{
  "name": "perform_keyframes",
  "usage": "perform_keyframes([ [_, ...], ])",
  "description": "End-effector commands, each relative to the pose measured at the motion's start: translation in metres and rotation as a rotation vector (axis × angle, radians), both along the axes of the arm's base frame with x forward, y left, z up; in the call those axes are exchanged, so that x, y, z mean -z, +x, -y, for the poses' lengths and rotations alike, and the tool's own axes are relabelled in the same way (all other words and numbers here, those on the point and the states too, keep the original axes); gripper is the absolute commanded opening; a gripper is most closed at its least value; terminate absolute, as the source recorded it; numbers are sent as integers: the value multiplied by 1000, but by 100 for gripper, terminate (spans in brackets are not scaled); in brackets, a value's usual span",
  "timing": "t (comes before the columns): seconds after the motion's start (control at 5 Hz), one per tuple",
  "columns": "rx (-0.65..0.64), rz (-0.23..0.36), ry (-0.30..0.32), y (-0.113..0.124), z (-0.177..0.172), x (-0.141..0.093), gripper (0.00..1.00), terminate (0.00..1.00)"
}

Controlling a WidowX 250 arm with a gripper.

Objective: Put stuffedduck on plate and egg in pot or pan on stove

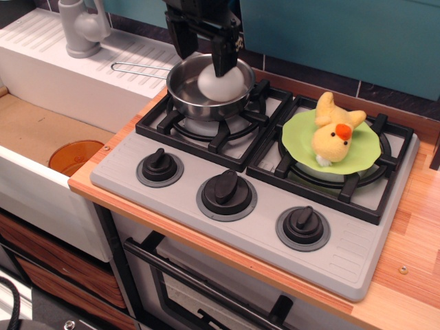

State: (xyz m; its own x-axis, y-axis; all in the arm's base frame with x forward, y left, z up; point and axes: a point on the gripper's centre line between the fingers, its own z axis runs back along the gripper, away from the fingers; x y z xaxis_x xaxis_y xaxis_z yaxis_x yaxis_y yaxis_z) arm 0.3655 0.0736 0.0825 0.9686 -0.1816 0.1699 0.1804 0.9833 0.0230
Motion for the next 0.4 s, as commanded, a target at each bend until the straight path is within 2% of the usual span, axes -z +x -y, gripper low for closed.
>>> perform_keyframes([
  [0.0, -31, 33, -5, -12, 25, -42, 100, 0],
  [0.2, -62, 34, -8, -26, 45, -44, 100, 0],
])
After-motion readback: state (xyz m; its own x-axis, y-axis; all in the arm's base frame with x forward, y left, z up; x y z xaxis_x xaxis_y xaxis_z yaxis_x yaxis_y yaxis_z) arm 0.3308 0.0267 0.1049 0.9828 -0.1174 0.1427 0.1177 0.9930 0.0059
